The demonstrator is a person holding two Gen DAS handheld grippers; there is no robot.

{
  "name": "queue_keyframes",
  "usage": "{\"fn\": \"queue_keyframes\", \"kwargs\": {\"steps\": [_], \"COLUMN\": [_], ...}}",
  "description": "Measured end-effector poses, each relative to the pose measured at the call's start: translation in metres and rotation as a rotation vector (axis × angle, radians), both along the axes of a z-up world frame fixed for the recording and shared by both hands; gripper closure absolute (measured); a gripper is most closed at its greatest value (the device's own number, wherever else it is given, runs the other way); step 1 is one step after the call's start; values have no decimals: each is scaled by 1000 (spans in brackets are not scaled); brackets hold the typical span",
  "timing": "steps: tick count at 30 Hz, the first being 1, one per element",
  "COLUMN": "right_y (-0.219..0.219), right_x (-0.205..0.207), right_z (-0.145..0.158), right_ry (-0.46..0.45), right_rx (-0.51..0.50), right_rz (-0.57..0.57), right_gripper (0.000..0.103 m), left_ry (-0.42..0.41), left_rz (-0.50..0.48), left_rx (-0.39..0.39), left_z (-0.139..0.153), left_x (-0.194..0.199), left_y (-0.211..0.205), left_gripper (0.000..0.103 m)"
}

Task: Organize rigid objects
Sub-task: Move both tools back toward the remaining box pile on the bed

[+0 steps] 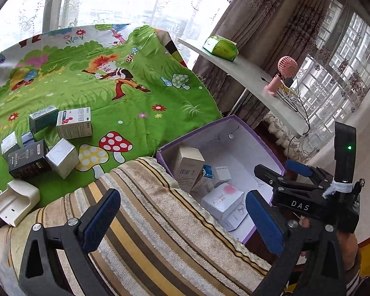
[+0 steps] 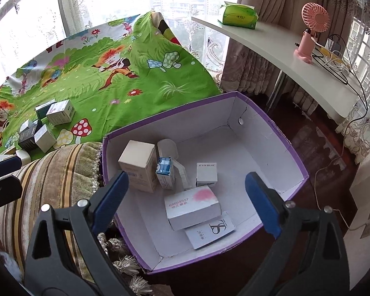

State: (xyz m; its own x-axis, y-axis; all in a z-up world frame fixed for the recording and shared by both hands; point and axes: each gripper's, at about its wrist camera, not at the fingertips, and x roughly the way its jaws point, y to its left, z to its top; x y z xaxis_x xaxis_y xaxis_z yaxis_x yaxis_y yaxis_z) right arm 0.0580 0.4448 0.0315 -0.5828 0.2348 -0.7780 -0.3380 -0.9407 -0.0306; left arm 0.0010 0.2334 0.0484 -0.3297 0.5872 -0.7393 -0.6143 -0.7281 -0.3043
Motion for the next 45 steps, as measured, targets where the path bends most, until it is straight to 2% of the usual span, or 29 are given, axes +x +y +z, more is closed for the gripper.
{"fn": "queue_keyframes", "kwargs": {"steps": [5, 11, 14, 19, 27, 37, 45], "right_y": [-9, -19, -23, -28, -46, -66, -82], "right_x": [2, 2, 1, 3, -2, -10, -14], "right_z": [8, 17, 17, 17, 12, 8, 3], "right_ry": [42, 94, 97, 114, 110, 89, 72], "right_rx": [81, 124, 109, 15, -32, -50, -44], "right_rz": [7, 50, 73, 129, 195, 251, 286], "right_gripper": [6, 4, 4, 4, 4, 4, 4], "left_ry": [74, 92, 102, 107, 109, 108, 75], "left_rz": [16, 44, 62, 94, 187, 251, 373], "left_rx": [-33, -30, -38, -57, -80, -97, -57], "left_z": [7, 9, 10, 7, 3, 0, -4], "left_x": [1, 0, 0, 0, -5, -7, -9], "left_y": [-7, -17, -22, -31, -56, -78, -134], "left_gripper": [0, 0, 1, 1, 4, 4, 4]}}
